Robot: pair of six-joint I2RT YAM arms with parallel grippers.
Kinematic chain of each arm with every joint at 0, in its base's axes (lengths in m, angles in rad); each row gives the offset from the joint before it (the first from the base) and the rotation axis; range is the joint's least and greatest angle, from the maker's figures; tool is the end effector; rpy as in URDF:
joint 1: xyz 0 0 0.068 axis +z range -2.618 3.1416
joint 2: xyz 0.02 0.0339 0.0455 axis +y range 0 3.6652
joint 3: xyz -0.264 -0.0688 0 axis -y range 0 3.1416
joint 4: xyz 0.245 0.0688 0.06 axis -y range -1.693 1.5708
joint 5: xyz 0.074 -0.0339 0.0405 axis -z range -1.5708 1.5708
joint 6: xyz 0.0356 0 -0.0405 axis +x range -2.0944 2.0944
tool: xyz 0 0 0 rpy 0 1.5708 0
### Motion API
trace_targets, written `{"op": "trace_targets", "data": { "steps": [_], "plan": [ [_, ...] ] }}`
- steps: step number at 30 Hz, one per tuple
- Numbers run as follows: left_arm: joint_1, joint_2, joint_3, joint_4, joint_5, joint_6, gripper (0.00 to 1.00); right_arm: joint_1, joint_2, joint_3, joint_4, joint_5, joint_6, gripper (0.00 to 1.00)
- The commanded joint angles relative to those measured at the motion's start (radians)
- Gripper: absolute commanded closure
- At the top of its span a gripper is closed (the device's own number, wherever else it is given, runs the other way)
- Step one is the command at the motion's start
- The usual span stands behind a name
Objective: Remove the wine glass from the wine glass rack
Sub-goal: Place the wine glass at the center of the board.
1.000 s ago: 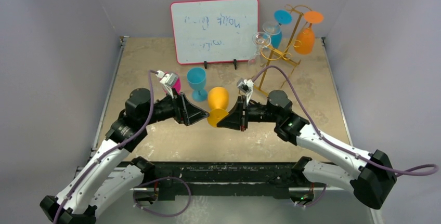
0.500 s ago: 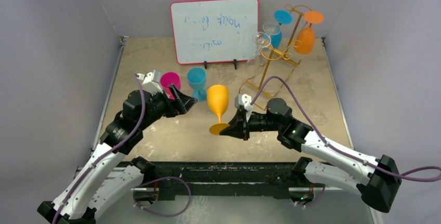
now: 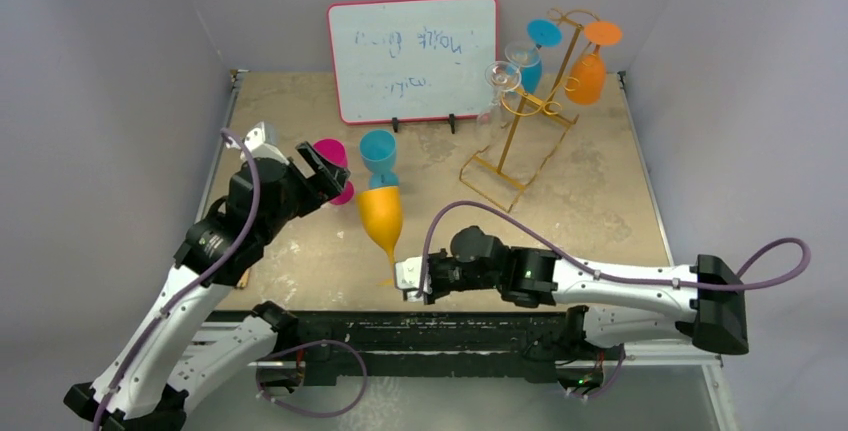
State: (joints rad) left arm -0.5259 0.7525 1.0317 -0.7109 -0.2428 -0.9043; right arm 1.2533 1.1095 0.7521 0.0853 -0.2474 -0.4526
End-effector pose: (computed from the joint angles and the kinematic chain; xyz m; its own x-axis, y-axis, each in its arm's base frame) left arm 0.1296 -0.0653 0.3737 -0.4583 -0.6161 -0.6406 -0.0999 0.7519 -0.6517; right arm 0.0721 0.2474 0.2912 0.3595 -0.2640 -0.8950 -0.9313 -0.0410 -0.3620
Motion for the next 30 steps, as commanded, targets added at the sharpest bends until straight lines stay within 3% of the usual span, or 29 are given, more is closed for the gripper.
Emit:
{"op": "trace_targets", "data": {
  "steps": [1, 9, 17, 20, 24, 30],
  "plan": [
    [-0.003, 0.037, 0.059, -0.095, -0.111, -0.040, 0.16, 0.059, 0.003, 0.002, 0.048, 0.353, -0.209, 1.00],
    [0.000, 0.122, 0.119, -0.055, -0.004, 0.007, 0.15, 0.089, 0.016, -0.015, 0.100, 0.385, -0.306, 1.00],
    [0.013, 0.216, 0.237, -0.045, 0.047, 0.055, 0.13, 0.101, 0.024, -0.017, 0.078, 0.373, -0.298, 1.00],
    [0.016, 0.258, 0.256, -0.044, 0.129, 0.094, 0.13, 0.106, 0.012, -0.017, 0.075, 0.384, -0.296, 1.00],
    [0.017, 0.309, 0.246, -0.041, 0.313, 0.158, 0.19, 0.108, 0.005, -0.023, 0.076, 0.416, -0.307, 1.00],
    [0.017, 0.319, 0.219, -0.052, 0.419, 0.223, 0.33, 0.109, -0.001, -0.035, 0.081, 0.455, -0.320, 1.00]
  ]
}}
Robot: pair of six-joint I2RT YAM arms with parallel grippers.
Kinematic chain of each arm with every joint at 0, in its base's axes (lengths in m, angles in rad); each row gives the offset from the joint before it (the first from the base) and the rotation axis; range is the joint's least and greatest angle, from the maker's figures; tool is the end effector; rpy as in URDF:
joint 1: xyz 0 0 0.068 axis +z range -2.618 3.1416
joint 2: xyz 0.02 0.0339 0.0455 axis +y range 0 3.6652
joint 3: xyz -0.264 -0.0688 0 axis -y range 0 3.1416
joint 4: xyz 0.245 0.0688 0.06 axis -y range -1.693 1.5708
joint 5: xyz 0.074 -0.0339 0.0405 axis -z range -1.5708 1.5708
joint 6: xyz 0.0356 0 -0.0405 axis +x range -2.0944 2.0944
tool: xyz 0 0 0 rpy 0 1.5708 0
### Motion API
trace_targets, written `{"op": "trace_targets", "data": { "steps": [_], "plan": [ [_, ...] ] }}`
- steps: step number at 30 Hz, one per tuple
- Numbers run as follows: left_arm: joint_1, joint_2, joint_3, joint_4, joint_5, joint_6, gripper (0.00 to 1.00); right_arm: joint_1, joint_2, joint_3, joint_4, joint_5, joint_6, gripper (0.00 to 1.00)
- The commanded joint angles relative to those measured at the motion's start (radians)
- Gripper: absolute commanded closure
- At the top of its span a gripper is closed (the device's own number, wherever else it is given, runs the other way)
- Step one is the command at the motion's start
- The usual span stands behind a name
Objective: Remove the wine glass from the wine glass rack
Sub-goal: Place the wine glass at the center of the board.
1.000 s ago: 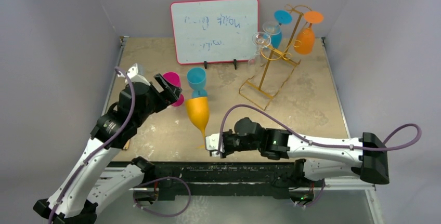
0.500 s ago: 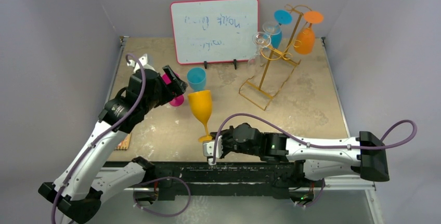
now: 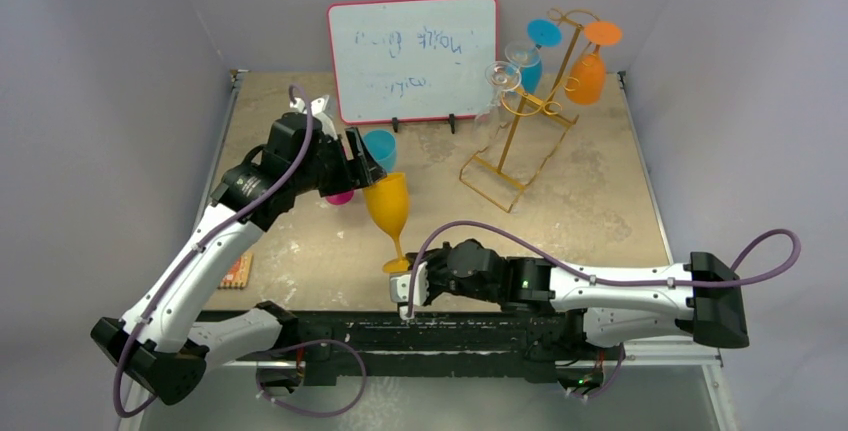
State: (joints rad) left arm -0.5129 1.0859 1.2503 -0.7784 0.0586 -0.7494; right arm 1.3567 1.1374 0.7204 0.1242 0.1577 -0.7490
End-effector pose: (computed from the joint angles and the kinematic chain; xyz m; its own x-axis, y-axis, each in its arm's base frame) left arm 0.1892 -0.1090 0.3832 -0.7296 -0.3695 -0.5754 0.0472 0.8122 -0.5815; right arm 0.0611 0.2548 0.2772 0.5904 -0.4495 -0.6703 -0.7251 0.0692 -0.6851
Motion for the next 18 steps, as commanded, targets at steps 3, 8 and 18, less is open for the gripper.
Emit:
{"op": "trace_targets", "data": {
  "steps": [3, 8, 18],
  "plan": [
    [0.004, -0.015, -0.007, 0.026, 0.162, 0.075, 0.41, 0.005, -0.034, -0.007, 0.048, 0.059, -0.033, 1.00],
    [0.004, -0.001, -0.012, 0.020, 0.214, 0.108, 0.56, 0.005, -0.043, -0.008, 0.043, 0.082, -0.050, 1.00],
    [0.004, 0.026, 0.012, -0.009, 0.286, 0.166, 0.96, 0.005, -0.058, -0.022, 0.019, 0.127, -0.070, 0.94]
  ]
}}
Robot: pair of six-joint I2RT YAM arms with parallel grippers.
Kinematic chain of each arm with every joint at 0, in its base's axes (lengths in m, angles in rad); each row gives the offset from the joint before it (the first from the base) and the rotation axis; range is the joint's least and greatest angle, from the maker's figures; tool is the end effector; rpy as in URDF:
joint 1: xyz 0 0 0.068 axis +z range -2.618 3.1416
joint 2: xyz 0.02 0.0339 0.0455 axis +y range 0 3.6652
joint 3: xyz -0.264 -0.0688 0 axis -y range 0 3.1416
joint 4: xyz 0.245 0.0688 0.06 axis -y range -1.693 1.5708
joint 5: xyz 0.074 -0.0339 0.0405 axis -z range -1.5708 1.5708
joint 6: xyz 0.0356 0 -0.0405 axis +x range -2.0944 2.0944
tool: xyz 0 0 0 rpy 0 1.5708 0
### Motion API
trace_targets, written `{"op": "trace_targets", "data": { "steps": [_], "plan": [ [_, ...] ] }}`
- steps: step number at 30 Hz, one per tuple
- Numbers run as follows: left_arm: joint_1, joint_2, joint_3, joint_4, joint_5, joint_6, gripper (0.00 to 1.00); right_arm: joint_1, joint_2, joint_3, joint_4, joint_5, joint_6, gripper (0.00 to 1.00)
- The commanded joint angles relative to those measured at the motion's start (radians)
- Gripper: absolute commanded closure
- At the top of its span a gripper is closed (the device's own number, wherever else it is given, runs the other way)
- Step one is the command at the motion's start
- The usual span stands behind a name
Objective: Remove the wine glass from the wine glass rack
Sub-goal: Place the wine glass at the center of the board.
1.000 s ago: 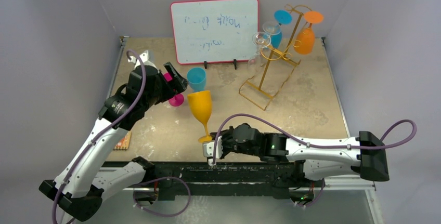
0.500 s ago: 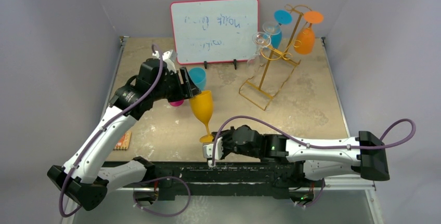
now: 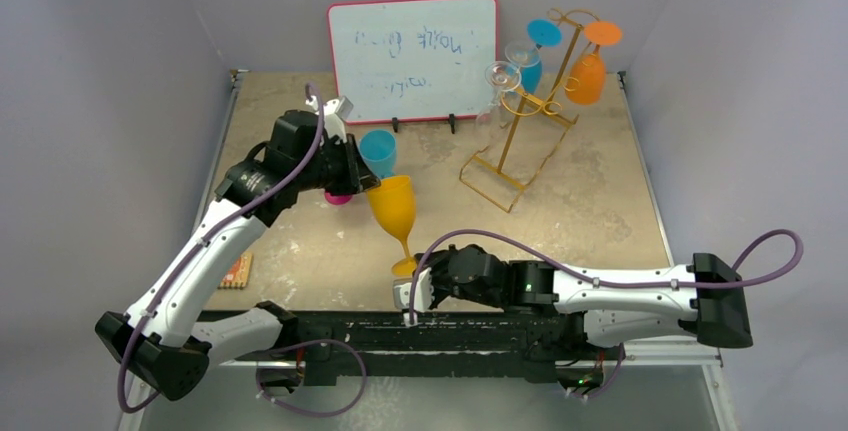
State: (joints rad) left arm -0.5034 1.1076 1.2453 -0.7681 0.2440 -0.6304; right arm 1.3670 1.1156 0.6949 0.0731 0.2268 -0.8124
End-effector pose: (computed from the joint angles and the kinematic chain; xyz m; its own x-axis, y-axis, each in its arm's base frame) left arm 0.1922 -0.1157 0.3788 -0.7938 -0.2158 -0.5686 0.2119 0.7782 -0.5912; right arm 0.0593 0.2474 0.2683 0.6142 -0.5229 -0.5910 -0.6769 0.0359 -0.7352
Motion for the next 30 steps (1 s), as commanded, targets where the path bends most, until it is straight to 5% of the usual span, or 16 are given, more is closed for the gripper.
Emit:
{"op": "trace_targets", "data": {
  "steps": [1, 21, 30],
  "plan": [
    [-0.006, 0.005, 0.017, -0.021, 0.106, 0.050, 1.00, -0.005, -0.035, 0.001, 0.073, 0.059, -0.006, 0.94],
    [-0.006, -0.019, 0.008, -0.064, -0.064, 0.069, 1.00, -0.005, -0.074, -0.011, 0.163, 0.068, 0.058, 0.58],
    [-0.006, -0.092, 0.031, -0.061, -0.199, 0.092, 1.00, -0.005, -0.113, -0.051, 0.190, 0.078, 0.123, 0.50]
  ]
}}
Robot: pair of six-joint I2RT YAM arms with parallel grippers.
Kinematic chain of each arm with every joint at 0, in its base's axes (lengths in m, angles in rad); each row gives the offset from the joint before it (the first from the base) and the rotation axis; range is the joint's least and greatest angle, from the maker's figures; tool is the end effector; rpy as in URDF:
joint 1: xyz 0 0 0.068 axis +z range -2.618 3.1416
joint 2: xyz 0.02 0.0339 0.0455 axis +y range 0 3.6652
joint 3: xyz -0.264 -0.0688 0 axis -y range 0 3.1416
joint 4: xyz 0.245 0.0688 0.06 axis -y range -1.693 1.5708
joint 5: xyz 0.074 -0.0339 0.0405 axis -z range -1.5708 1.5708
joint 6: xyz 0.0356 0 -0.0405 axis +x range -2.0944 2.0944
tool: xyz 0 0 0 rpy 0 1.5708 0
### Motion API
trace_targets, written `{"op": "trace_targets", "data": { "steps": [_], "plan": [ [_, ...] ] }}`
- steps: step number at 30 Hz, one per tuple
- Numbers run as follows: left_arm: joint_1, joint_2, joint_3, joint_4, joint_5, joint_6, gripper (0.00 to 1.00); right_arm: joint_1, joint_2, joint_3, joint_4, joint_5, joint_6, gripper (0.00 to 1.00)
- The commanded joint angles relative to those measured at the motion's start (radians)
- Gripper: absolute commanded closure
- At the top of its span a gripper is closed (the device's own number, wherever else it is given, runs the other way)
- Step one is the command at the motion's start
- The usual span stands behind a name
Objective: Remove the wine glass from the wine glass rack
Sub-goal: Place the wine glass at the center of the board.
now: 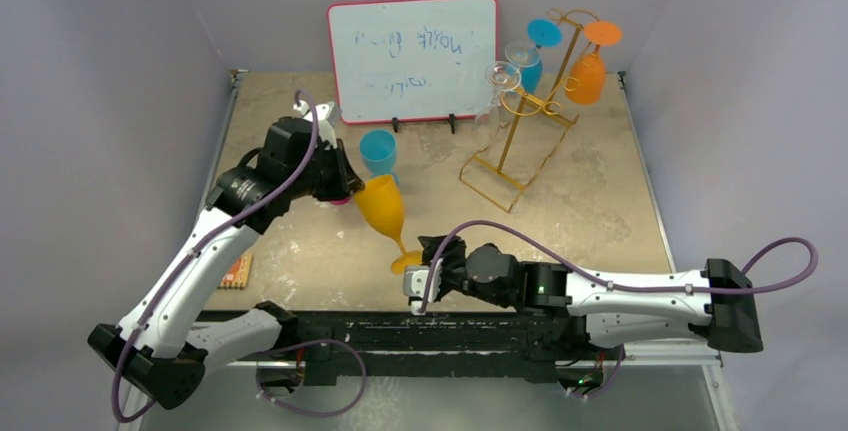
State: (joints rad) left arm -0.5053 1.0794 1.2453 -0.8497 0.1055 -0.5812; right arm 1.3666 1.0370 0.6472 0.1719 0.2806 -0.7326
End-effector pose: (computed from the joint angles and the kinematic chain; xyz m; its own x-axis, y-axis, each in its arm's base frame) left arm 0.1837 -0.1059 0.3768 -0.7655 -0.2005 -0.6114 0.1585 0.8622 -0.4812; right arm 0.0585 0.2337 0.2798 0.5600 -0.4648 -0.6858 -0.6881 0.2001 -0.6975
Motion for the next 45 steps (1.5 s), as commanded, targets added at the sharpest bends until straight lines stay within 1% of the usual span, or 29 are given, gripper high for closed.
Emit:
{"op": "trace_targets", "data": {
  "steps": [1, 4, 6, 8, 10, 12, 15, 18, 20, 23, 25, 27, 28, 29, 31, 34, 36, 38, 41, 43, 45],
  "plan": [
    [-0.004, -0.070, 0.038, 0.020, -0.066, 0.053, 1.00, -0.005, -0.036, -0.003, 0.089, 0.022, 0.045, 0.49],
    [-0.004, -0.085, 0.059, 0.015, -0.073, 0.070, 1.00, -0.004, -0.032, -0.005, 0.090, 0.025, 0.046, 0.49],
    [-0.004, -0.093, 0.073, 0.000, -0.128, 0.085, 1.00, -0.005, -0.026, 0.002, 0.084, 0.040, 0.059, 0.48],
    [-0.004, -0.109, 0.074, -0.034, -0.256, 0.105, 1.00, -0.004, -0.018, 0.019, 0.044, 0.066, 0.096, 0.48],
    [-0.004, -0.132, 0.064, -0.057, -0.428, 0.122, 1.00, -0.005, -0.019, 0.028, 0.020, 0.084, 0.147, 0.48],
    [-0.004, -0.162, 0.046, -0.055, -0.495, 0.133, 1.00, -0.004, -0.031, 0.023, 0.017, 0.096, 0.198, 0.48],
    [-0.004, -0.219, -0.009, 0.002, -0.496, 0.132, 1.00, -0.005, -0.062, 0.002, 0.035, 0.088, 0.238, 0.48],
    [-0.004, -0.248, -0.085, 0.040, -0.488, 0.111, 1.00, -0.004, -0.100, -0.015, 0.064, 0.132, 0.300, 0.47],
    [-0.004, -0.256, -0.133, 0.064, -0.450, 0.106, 1.00, -0.005, -0.129, -0.020, 0.075, 0.147, 0.333, 0.45],
    [-0.004, -0.264, -0.194, 0.103, -0.400, 0.153, 1.00, -0.005, -0.171, -0.019, 0.100, 0.191, 0.409, 0.40],
    [-0.004, -0.275, -0.234, 0.149, -0.403, 0.166, 1.00, -0.004, -0.195, -0.014, 0.122, 0.248, 0.519, 0.33],
    [-0.004, -0.291, -0.278, 0.216, -0.406, 0.160, 1.00, -0.004, -0.222, -0.022, 0.158, 0.366, 0.637, 0.26],
    [-0.004, -0.302, -0.300, 0.258, -0.407, 0.154, 1.00, -0.004, -0.234, -0.026, 0.160, 0.429, 0.712, 0.20],
    [-0.004, -0.316, -0.324, 0.303, -0.408, 0.148, 1.00, -0.006, -0.248, -0.031, 0.154, 0.487, 0.778, 0.17],
    [-0.004, -0.341, -0.385, 0.394, -0.433, 0.128, 1.00, -0.006, -0.274, -0.029, 0.095, 0.566, 0.923, 0.13],
    [-0.004, -0.369, -0.475, 0.496, -0.478, 0.127, 1.00, -0.008, -0.318, -0.040, 0.014, 0.602, 1.081, 0.11],
    [-0.004, -0.386, -0.524, 0.551, -0.504, 0.144, 1.00, -0.023, -0.340, -0.065, -0.039, 0.592, 1.189, 0.10],
    [-0.004, -0.408, -0.579, 0.616, -0.505, 0.176, 1.00, -0.062, -0.348, -0.072, -0.138, 0.547, 1.319, 0.10],
    [-0.004, -0.425, -0.619, 0.636, -0.596, 0.195, 1.00, -0.162, -0.357, -0.067, -0.287, 0.477, 1.540, 0.10],
    [-0.004, -0.423, -0.629, 0.632, -0.658, 0.212, 1.00, -0.239, -0.374, -0.093, -0.293, 0.392, 1.589, 0.10],
    [-0.004, -0.418, -0.632, 0.632, -0.698, 0.219, 1.00, -0.330, -0.378, -0.118, -0.250, 0.268, 1.580, 0.10]
  ]
}}
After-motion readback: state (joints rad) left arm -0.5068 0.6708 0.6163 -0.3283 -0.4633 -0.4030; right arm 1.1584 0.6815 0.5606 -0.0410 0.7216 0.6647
